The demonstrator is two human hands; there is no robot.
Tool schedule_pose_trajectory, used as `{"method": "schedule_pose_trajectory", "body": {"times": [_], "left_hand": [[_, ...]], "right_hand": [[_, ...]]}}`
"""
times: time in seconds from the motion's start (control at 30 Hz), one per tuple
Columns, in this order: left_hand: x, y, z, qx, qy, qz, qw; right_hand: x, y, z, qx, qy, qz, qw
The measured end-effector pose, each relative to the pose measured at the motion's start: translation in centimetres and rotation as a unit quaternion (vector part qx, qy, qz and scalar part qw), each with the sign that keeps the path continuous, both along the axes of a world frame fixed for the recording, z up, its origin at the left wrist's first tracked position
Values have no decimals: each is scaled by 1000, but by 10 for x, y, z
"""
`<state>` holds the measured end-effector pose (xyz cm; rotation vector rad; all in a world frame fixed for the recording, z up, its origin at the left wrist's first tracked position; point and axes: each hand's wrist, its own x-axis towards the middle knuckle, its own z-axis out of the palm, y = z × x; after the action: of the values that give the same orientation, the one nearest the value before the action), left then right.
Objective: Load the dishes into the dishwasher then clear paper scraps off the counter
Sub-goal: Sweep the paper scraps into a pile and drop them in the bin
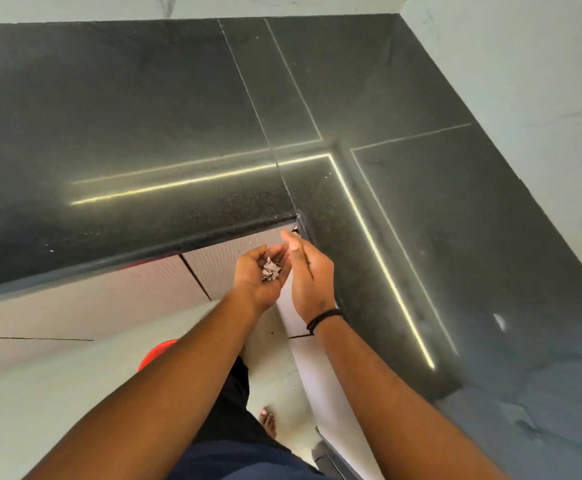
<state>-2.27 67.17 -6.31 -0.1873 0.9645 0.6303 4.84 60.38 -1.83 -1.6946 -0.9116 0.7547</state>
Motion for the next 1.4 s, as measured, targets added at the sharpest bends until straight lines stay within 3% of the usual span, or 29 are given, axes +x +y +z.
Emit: {"method": "schedule_pose_trajectory", "body": {"times": [0.1, 0.23, 0.47, 0.73, 0.9, 1.1, 1.4], "left_hand": [[2, -37, 34, 32, -12, 7, 999], [-2, -82, 74, 79, -59, 31, 995], [-43, -124, 117, 117, -109, 93, 983], [-118, -132, 128, 164, -60, 126, 977], [-180, -122, 133, 198, -44, 124, 971], [-268, -106, 117, 184, 0, 122, 975], [-343, -100, -8, 113, 37, 48, 992]], "right_hand": [[3, -24, 23, 23, 128, -134, 982], [-2, -50, 42, 44, 232, -227, 945], [-49, -73, 65, 66, 446, -203, 869], [-120, -85, 82, 68, 577, -149, 800], [-178, -75, 86, 68, 624, -137, 766], [-271, -59, 64, 68, 639, -154, 751], [-346, -59, -46, 64, 647, -215, 729]]}}
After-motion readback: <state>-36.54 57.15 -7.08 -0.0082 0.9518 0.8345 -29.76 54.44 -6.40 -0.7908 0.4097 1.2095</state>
